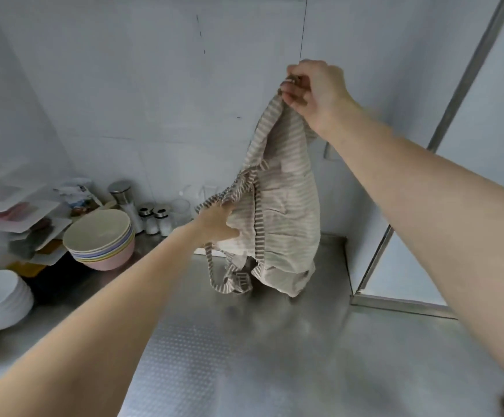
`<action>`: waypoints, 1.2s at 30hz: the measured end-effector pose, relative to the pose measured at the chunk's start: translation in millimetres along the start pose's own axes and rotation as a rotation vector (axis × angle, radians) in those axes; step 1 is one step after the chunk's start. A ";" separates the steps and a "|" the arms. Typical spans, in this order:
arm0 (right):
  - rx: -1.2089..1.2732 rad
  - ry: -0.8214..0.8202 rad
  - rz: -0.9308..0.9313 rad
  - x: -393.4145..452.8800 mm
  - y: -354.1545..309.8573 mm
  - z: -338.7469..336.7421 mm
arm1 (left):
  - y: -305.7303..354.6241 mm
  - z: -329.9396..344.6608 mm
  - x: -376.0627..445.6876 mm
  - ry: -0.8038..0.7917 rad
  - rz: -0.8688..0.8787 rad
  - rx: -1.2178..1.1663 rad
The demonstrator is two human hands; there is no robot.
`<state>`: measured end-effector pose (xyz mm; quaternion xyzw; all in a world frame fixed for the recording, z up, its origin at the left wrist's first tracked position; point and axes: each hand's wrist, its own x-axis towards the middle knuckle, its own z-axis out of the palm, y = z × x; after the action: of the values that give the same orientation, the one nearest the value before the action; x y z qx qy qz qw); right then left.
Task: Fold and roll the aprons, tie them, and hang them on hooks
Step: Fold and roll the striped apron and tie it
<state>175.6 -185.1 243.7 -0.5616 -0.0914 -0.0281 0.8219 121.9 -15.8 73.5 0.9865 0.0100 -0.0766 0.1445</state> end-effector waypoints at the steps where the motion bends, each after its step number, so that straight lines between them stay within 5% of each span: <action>1: -0.011 0.006 -0.006 -0.1 -8.2 5.2 | 0.0 -3.1 2.4 0.001 -0.037 -0.049; 14: -0.059 0.017 -0.211 -28.3 -69.0 44.5 | 1.7 -30.3 -36.7 -0.065 -0.121 -0.645; 20: -1.129 -0.372 0.448 -38.4 50.4 -7.4 | -7.9 12.4 -42.8 -0.217 -0.149 -0.355; 24: -1.310 -0.722 0.749 -75.9 142.5 -18.8 | -0.5 62.0 -49.6 -0.479 -0.180 -0.489; 28: -1.629 -0.853 0.855 -97.9 203.9 -39.0 | -4.4 78.2 -57.4 -0.849 -0.144 -0.438; 33: -1.527 -0.810 1.011 -117.5 254.5 -62.6 | -43.4 93.3 -28.1 -0.509 -0.057 0.097; 36: -1.467 -0.833 0.981 -131.3 281.9 -64.6 | -50.8 109.6 -17.6 -0.496 0.001 0.259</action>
<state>96.4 -148.8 -61.8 -0.8745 -0.0905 0.4679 0.0904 86.1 1.5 -42.0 0.9479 -0.0358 -0.3163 0.0152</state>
